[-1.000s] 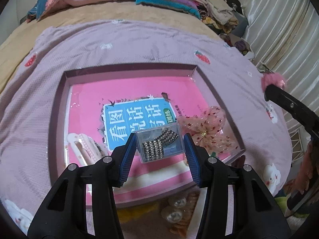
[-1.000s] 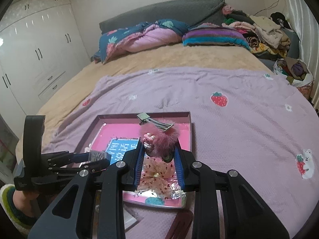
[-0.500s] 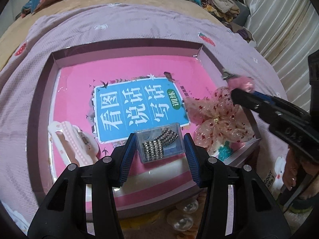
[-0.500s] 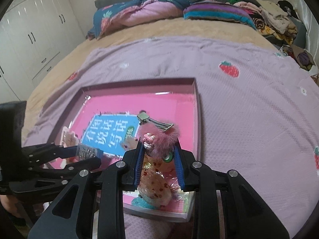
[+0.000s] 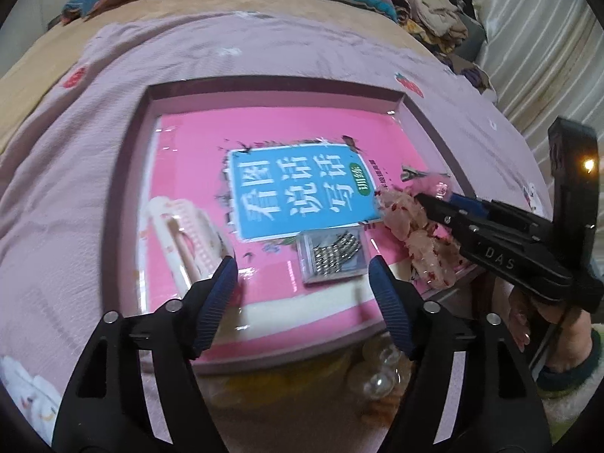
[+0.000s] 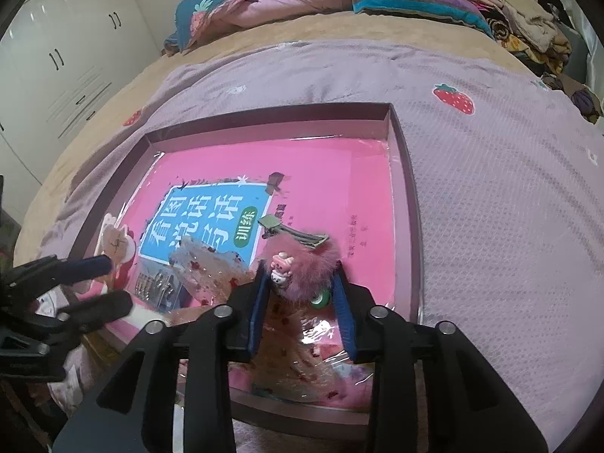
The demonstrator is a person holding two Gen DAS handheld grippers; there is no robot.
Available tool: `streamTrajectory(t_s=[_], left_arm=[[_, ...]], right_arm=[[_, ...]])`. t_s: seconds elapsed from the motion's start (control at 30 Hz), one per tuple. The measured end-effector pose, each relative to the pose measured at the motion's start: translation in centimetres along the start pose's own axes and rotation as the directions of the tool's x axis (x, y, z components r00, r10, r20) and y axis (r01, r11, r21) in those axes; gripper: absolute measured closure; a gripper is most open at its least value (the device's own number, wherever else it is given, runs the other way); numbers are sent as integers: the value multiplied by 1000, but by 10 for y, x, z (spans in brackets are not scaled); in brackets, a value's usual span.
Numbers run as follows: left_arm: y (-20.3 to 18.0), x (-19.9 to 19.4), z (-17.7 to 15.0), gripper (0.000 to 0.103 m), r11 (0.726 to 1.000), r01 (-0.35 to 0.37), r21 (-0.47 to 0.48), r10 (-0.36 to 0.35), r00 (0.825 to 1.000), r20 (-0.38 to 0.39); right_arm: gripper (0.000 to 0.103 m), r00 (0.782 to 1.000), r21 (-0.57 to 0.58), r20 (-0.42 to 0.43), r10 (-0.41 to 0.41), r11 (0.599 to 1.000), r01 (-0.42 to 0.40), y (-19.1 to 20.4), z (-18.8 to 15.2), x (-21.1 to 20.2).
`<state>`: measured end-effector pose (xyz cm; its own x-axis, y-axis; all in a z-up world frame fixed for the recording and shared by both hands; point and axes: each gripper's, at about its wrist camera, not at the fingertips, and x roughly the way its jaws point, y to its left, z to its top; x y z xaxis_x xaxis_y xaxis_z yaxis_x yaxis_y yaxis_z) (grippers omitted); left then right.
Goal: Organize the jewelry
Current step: 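Open the left tool onto the book while the right tool releases the fluffy clip in the box, then withdraw both tools from the box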
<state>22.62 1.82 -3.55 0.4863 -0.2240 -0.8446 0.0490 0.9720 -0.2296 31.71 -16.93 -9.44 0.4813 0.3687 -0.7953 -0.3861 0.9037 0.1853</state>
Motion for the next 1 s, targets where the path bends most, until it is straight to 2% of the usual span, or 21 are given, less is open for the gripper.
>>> streamTrajectory(t_s=[0.07,0.2,0.27,0.3,0.4,0.47,0.6,1.0], left_arm=[[3,-7,0,33,1000,-1,-12,1,1000,14],[3,-21,-3,30,1000,-17,-15,18,999,38],[2,-26,-4,26,1000,-23,-15,24,999,49],[2,-30,-5,23,1000,-28,-14,29,998,55],[1,-39,-7,23,999,-25,-25,27,997,73],[2,-46,-8,22,999,-25,-32,28,996,83],[2,-64,-11,15,999,-35,-41,40,992,118],[-8,-106,-15,10,998,-40,-49,49,979,198]], right_arm=[[52,1000,-1,2,3,1000,-3,2,-1,-2],[50,1000,9,13,10,1000,-10,5,-4,-11],[38,999,17,31,15,1000,-15,6,-6,-20],[37,999,22,42,17,1000,-18,6,-7,-25],[34,997,36,70,25,999,-27,5,-9,-41],[27,996,45,86,28,998,-32,3,-10,-52],[25,991,54,132,31,998,-39,3,-12,-76],[24,974,55,226,11,998,-24,1,-19,-139]])
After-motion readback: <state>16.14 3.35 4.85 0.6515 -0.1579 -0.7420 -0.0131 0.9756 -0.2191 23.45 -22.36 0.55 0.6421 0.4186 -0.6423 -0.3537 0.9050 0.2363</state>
